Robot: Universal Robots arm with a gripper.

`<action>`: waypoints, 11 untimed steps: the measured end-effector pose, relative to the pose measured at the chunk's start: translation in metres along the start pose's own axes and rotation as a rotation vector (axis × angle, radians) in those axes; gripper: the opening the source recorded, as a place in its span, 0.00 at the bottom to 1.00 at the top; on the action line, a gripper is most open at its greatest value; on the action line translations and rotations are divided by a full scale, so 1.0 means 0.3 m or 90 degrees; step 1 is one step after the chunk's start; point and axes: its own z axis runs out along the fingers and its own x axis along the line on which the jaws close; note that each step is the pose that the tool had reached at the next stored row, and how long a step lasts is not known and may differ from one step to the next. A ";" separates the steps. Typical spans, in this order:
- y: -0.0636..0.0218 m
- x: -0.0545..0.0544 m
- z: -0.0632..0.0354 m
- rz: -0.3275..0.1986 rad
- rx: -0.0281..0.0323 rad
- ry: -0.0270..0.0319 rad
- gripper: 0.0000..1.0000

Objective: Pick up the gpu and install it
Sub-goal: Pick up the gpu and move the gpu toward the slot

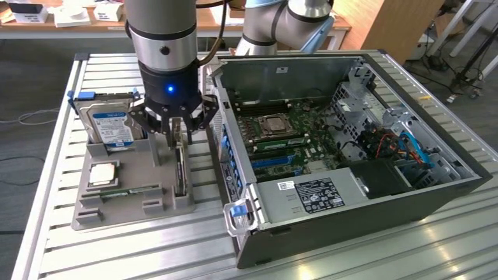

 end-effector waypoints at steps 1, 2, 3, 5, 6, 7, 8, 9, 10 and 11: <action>0.000 0.000 0.000 0.000 0.0000 0.0000 0.43; 0.000 0.000 0.000 0.000 0.0000 0.0000 0.43; 0.000 0.000 0.000 0.000 0.0000 0.0000 0.49; 0.000 0.000 0.000 0.000 0.0000 0.0000 0.49; 0.000 0.000 0.000 0.000 0.0000 0.0000 0.49; 0.000 0.000 0.001 0.000 -0.0001 0.0000 0.49; 0.000 0.000 0.005 0.000 -0.0004 -0.0001 0.49; -0.001 0.000 0.010 0.000 -0.0004 0.0000 0.49; -0.001 0.000 0.016 0.000 -0.0004 0.0000 0.49; -0.001 0.000 0.022 0.000 -0.0004 0.0000 0.49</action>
